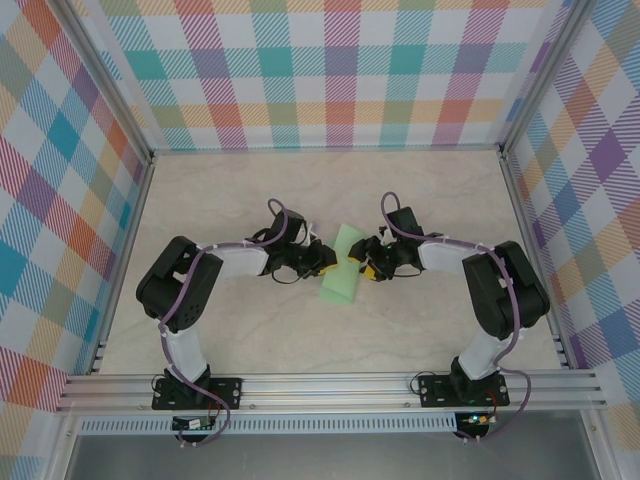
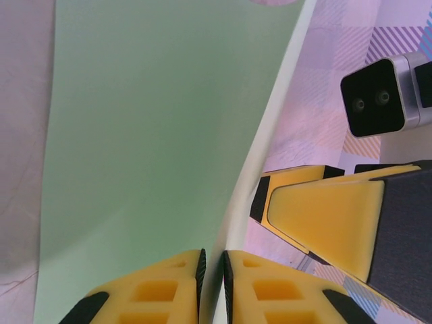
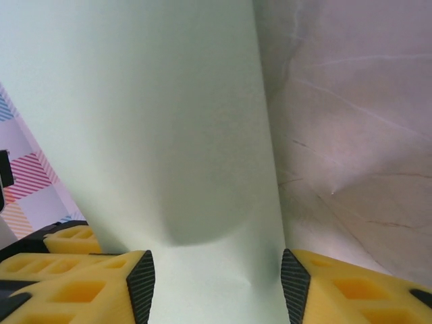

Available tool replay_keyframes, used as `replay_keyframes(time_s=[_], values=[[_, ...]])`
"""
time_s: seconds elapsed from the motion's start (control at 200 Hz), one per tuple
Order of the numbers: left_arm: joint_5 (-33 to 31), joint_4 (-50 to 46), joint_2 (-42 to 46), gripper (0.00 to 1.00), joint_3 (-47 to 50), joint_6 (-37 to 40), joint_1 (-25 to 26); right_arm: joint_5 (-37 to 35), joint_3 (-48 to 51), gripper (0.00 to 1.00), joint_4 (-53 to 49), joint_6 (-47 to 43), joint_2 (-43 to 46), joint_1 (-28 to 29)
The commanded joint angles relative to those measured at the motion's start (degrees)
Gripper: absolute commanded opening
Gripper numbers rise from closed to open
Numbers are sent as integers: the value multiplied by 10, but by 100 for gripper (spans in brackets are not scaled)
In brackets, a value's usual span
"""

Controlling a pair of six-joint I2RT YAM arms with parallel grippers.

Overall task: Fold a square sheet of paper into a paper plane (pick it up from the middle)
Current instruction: First fold in half a square sheet of paper at the center of the table.

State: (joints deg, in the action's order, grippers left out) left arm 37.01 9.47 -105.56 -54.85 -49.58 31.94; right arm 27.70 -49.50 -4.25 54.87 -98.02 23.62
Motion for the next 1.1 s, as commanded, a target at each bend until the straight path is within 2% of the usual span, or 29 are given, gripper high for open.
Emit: replay_keyframes(time_s=[0.0,0.075,0.17,0.255,0.3,0.49,0.65,0.765,0.92,1.095], values=[[5,14,-1,18,10,-4,-6,2,-5,53,-8,-5,-8,1],[12,29,-1,18,14,-10,-6,10,-6,53,-6,-12,-10,1],[36,92,-8,17,28,-42,-6,9,-7,55,-11,-16,-6,1],[68,215,-25,16,48,-109,-6,8,-7,57,-8,-12,-2,0],[76,247,-38,16,47,-136,-7,2,-5,59,-8,-9,5,0],[70,207,-33,16,44,-119,-7,-40,17,64,-6,13,54,-4],[77,231,-32,16,52,-131,-5,-51,32,66,-8,18,75,-14],[83,246,-28,17,51,-140,-5,-61,42,66,-18,23,82,-18],[84,204,-6,18,37,-110,-4,-73,52,66,-23,29,92,-20],[87,207,1,17,34,-119,0,-86,64,66,-22,34,105,-19]])
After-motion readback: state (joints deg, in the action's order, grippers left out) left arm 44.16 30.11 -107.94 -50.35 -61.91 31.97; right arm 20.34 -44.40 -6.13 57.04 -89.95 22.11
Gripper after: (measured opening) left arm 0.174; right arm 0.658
